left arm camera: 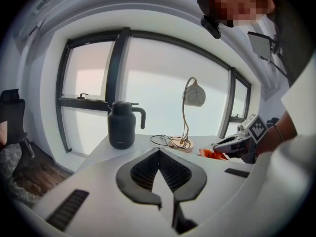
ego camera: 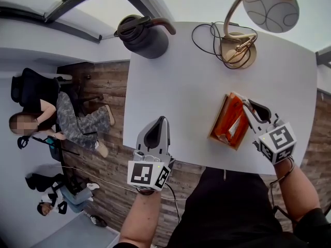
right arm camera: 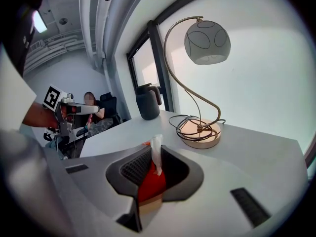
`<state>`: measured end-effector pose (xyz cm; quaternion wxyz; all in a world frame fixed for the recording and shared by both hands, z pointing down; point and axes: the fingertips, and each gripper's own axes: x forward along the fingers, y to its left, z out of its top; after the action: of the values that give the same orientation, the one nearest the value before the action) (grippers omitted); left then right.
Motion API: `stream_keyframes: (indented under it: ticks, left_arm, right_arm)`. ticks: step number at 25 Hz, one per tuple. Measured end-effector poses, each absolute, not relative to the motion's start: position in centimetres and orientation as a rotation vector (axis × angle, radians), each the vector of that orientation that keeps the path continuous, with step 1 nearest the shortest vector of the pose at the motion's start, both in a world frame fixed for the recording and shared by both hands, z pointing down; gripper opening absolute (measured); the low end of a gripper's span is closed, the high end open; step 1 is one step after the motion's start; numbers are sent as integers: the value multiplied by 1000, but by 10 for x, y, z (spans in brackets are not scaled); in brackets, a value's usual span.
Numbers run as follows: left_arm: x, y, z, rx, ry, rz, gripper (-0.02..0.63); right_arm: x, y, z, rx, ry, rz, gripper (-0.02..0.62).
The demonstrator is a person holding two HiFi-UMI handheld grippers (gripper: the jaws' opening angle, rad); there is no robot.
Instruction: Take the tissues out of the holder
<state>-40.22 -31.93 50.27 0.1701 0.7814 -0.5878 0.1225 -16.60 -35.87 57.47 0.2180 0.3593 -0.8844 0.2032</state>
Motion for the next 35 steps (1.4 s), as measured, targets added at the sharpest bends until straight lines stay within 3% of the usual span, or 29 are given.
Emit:
stream_keyframes:
  ticks: [10, 35]
  left_arm:
    - [-405, -315, 491, 2240, -1690, 318, 5]
    - [-416, -291, 414, 2348, -1781, 192, 5]
  right_arm:
    - [-165, -358, 557, 1024, -2465, 505, 28]
    - [-161, -348, 473, 1106, -2543, 322, 23]
